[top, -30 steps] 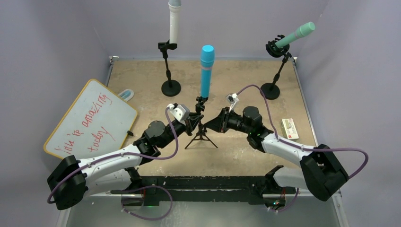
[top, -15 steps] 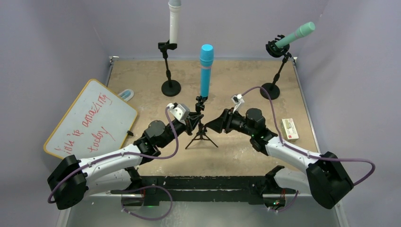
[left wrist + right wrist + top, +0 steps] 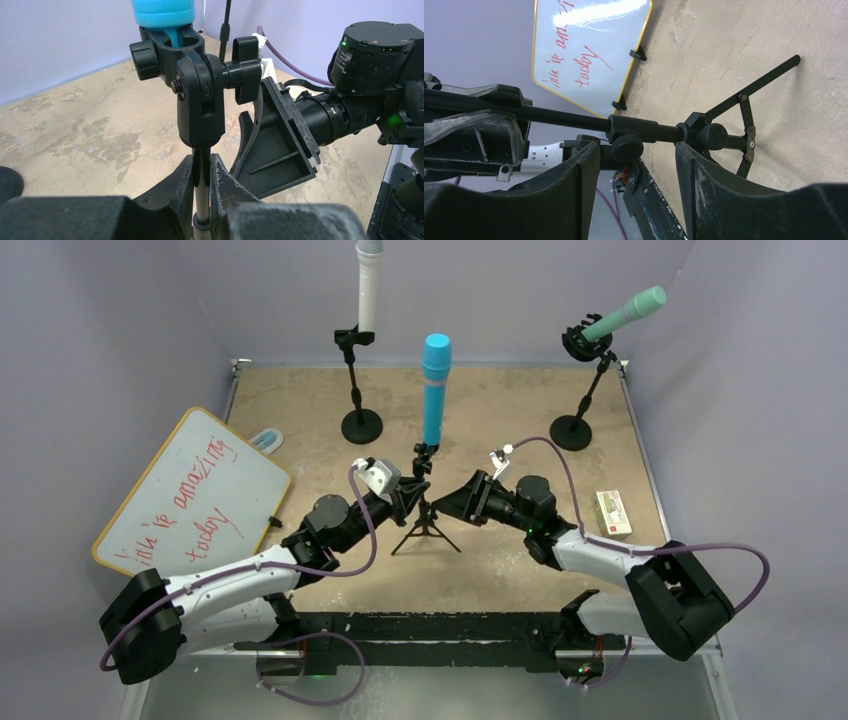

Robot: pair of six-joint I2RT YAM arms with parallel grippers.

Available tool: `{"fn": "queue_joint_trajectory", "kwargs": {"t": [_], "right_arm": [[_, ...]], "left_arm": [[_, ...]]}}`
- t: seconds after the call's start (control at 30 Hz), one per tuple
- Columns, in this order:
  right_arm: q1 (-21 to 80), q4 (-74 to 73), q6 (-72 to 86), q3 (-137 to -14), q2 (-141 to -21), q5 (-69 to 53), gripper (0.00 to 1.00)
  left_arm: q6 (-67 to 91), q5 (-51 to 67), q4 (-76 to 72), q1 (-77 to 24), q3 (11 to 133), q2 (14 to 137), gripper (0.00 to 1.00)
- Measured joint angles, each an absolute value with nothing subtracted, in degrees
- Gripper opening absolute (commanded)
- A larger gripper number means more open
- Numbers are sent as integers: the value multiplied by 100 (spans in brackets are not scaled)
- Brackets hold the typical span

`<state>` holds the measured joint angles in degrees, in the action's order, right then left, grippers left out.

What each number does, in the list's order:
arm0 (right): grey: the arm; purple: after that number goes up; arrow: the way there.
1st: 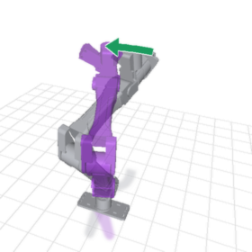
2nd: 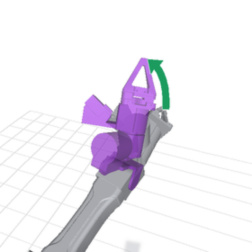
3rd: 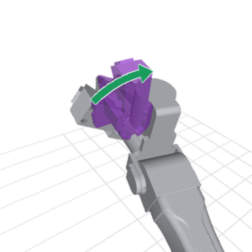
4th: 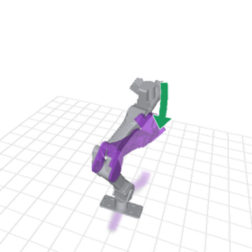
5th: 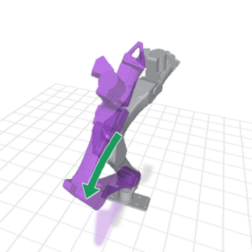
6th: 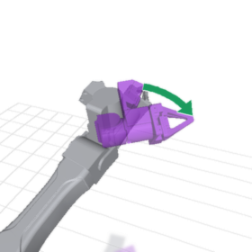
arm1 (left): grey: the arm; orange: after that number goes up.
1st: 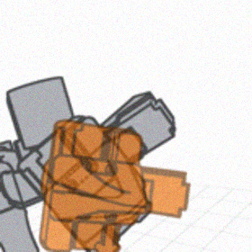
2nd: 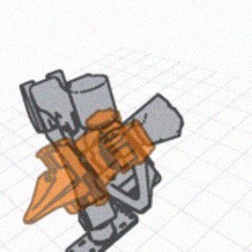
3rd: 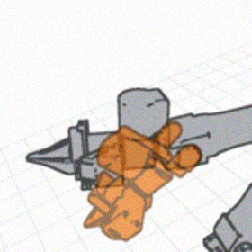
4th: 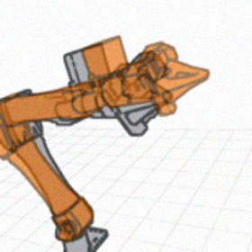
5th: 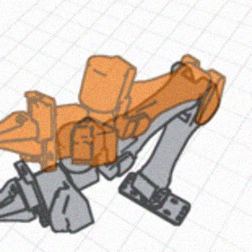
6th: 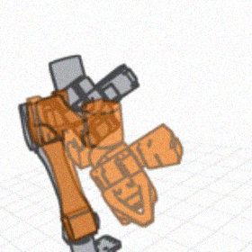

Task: Remove the microphone from the stand

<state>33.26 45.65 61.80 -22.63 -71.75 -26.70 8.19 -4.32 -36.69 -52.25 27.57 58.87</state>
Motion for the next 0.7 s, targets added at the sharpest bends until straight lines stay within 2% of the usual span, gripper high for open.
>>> {"fn": "queue_joint_trajectory", "kwargs": {"t": [0.13, 0.23, 0.43, 0.6, 0.7], "right_arm": [[3326, 4768, 6403, -2185, -7207, -2718, 55], [3326, 4882, 6501, -2171, -7207, -2757, 49], [3323, 5033, 6670, -2137, -7207, -2805, 43], [3326, 5113, 6735, -2126, -7301, -2810, 46], [3323, 5144, 6733, -2128, -7505, -2851, 37]], "left_arm": [[816, -432, -3618, -5225, 2757, 5850, 0], [816, -432, -3607, -5225, 2757, 5843, 0], [819, -429, -3592, -5225, 2757, 5833, 0], [832, -429, -3592, -5225, 2757, 5833, 0], [836, -429, -3592, -5225, 2757, 5833, 0]]}}
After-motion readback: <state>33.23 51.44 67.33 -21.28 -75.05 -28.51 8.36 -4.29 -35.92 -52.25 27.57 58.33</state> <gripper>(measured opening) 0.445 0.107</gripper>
